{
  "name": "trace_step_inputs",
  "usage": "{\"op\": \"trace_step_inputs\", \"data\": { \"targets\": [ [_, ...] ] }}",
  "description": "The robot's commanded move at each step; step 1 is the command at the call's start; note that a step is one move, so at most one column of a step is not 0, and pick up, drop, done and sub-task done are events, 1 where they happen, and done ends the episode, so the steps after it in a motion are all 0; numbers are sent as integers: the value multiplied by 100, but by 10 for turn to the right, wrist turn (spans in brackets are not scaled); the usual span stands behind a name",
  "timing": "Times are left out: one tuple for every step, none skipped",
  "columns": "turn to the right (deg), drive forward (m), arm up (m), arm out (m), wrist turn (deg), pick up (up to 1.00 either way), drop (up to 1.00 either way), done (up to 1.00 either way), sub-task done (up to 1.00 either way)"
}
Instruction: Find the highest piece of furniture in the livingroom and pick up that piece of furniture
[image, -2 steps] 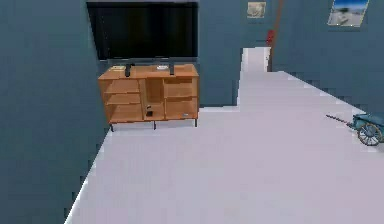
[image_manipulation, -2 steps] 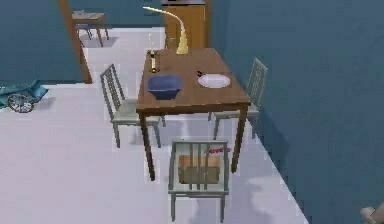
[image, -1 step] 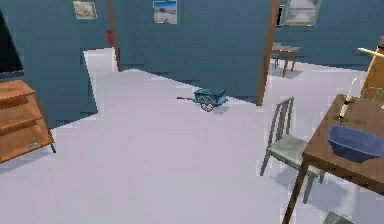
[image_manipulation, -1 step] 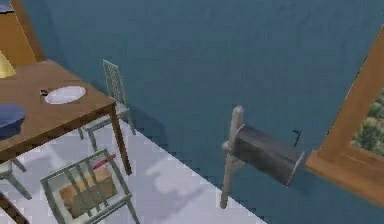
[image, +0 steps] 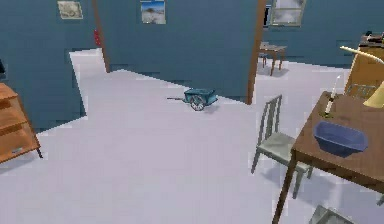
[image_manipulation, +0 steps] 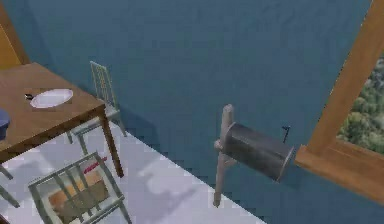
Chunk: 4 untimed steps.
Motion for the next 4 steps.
{"op": "trace_step_inputs", "data": {
  "targets": [
    [0, 100, 0, 0, 0, 0, 0, 0, 0],
    [0, 35, 0, 0, 0, 0, 0, 0, 0],
    [420, 0, 0, 0, 0, 0, 0, 0, 0],
    [0, 75, 0, 0, 0, 0, 0, 0, 0]
  ]
}}
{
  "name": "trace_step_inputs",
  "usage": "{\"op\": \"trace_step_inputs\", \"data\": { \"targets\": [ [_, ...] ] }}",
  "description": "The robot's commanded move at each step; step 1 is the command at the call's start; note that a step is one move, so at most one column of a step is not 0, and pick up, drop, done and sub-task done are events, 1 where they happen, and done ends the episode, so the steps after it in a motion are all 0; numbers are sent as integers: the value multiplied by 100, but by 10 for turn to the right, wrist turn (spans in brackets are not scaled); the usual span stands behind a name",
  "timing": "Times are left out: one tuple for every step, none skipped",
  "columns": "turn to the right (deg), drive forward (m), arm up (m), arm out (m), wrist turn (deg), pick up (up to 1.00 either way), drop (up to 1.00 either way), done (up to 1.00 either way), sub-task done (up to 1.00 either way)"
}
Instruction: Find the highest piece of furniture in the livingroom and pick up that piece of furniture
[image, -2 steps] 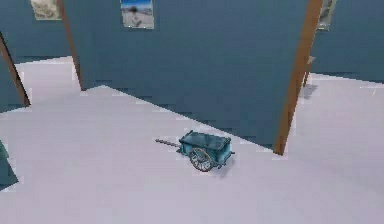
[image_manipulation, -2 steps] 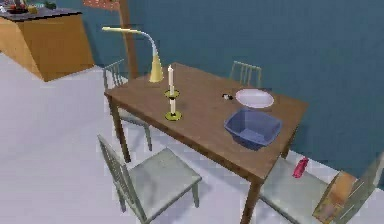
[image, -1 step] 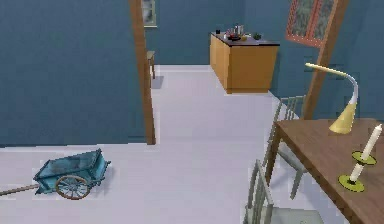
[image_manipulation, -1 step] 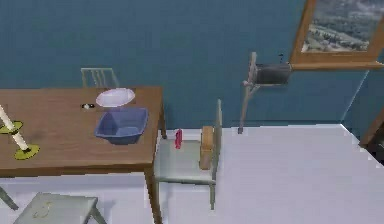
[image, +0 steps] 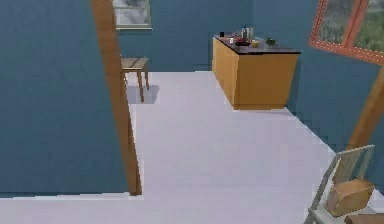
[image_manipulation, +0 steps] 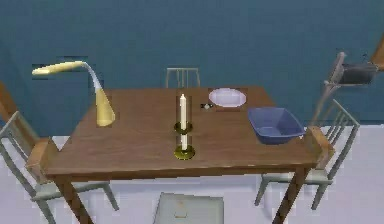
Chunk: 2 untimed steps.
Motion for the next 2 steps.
{"op": "trace_step_inputs", "data": {
  "targets": [
    [-210, 0, 0, 0, 0, 0, 0, 0, 0],
    [0, 0, 50, 0, 0, 0, 0, 0, 0]
  ]
}}
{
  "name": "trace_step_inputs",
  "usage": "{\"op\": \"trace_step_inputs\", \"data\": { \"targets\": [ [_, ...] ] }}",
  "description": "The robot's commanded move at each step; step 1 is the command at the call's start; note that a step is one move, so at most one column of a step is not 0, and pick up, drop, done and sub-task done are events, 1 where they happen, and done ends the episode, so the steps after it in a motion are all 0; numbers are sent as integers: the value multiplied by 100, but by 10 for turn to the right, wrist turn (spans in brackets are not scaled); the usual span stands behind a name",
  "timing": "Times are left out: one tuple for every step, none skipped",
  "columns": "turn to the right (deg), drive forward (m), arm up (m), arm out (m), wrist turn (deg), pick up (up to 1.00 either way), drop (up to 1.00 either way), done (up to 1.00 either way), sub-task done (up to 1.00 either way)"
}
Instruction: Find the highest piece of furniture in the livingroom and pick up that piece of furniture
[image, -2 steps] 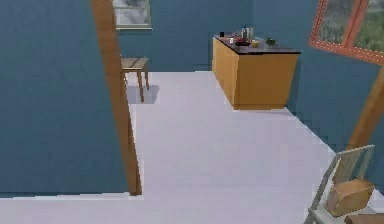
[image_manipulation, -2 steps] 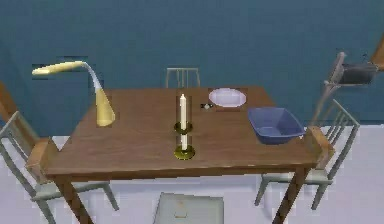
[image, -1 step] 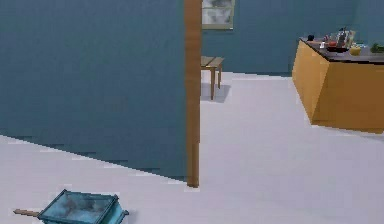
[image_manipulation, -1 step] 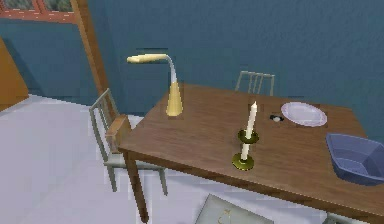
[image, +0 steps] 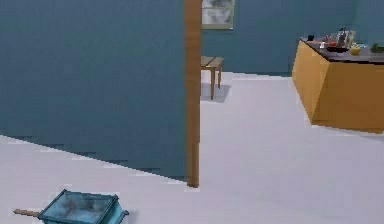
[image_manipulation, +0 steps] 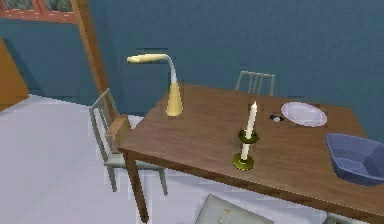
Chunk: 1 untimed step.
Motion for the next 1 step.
{"op": "trace_step_inputs", "data": {
  "targets": [
    [0, 0, 38, 0, 0, 0, 0, 0, 0]
  ]
}}
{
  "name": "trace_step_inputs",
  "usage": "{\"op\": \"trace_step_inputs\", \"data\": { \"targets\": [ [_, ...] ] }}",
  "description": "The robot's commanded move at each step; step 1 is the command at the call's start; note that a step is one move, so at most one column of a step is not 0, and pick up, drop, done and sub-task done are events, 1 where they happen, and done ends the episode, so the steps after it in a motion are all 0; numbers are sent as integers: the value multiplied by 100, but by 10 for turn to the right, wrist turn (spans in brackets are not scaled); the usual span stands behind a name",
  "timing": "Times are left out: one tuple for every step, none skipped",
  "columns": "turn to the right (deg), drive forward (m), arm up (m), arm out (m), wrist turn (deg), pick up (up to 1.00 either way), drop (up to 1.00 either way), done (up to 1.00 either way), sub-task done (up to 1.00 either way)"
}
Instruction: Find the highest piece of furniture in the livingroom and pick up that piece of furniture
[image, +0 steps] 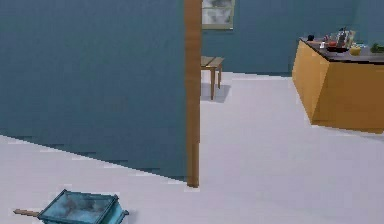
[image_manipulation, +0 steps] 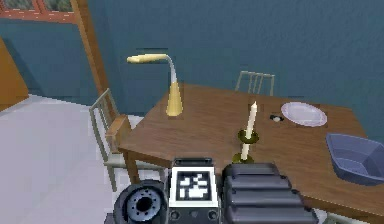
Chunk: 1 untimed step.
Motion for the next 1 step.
{"op": "trace_step_inputs", "data": {
  "targets": [
    [0, 0, 0, 46, 0, 0, 0, 0, 0]
  ]
}}
